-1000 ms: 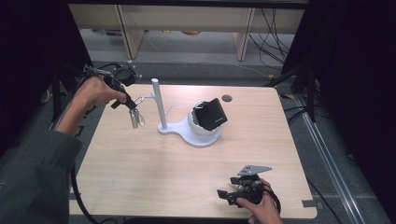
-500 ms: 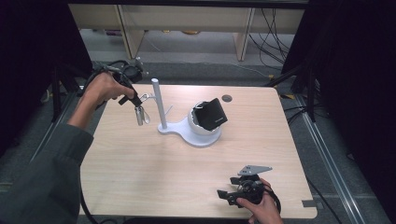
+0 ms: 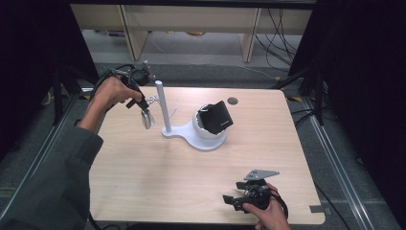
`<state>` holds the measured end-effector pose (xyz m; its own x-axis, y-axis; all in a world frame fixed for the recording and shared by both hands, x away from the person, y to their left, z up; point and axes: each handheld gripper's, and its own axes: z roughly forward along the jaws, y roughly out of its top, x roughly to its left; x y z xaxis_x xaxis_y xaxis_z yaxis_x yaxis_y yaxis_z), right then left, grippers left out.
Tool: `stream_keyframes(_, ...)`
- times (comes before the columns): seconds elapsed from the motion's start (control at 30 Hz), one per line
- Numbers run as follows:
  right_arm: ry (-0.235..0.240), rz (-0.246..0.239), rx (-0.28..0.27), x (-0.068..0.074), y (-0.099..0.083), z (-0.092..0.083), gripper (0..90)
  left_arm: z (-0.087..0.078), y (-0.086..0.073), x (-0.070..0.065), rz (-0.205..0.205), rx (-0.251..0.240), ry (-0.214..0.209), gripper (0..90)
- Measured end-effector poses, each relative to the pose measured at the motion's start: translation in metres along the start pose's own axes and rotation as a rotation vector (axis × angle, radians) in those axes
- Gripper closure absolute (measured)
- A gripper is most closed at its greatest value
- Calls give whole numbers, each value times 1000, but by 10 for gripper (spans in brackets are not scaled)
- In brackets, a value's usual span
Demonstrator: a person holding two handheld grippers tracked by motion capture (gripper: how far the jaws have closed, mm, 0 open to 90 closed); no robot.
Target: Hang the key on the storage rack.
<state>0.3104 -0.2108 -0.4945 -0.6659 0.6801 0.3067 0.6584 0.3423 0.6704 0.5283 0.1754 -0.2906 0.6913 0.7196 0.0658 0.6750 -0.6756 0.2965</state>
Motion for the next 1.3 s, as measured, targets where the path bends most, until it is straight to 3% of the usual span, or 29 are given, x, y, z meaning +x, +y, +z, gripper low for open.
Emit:
stream_keyframes(0.33,0,-2,-1,0,0,0,219,7,4,-3,8,7,12,739)
stream_keyframes(0.63,13,0,9,0,0,0,219,-2,-3,-3,-12,-6,9,708)
stream_keyframes(0.73,9,0,8,1,0,0,219,-4,-8,-3,-14,-5,21,674)
stream_keyframes(0.83,31,-1,3,-1,0,1,219,-5,-15,-3,-21,-13,-10,627)
stream_keyframes(0.93,30,2,2,-1,0,1,219,-3,-23,-4,-21,-6,5,574)
stream_keyframes(1.0,20,-1,6,0,0,1,219,-3,-29,-5,-26,-28,4,544)
stream_keyframes(1.1,13,-1,8,0,0,0,219,-3,-36,-8,-5,-29,31,506)
stream_keyframes(1.2,28,3,1,0,0,1,219,-4,-46,-13,-9,-57,20,467)
stream_keyframes(1.23,26,4,0,0,0,1,219,-5,-47,-12,29,-55,28,457)
stream_keyframes(1.3,26,8,-2,0,0,1,219,-3,-54,-17,40,-72,31,426)
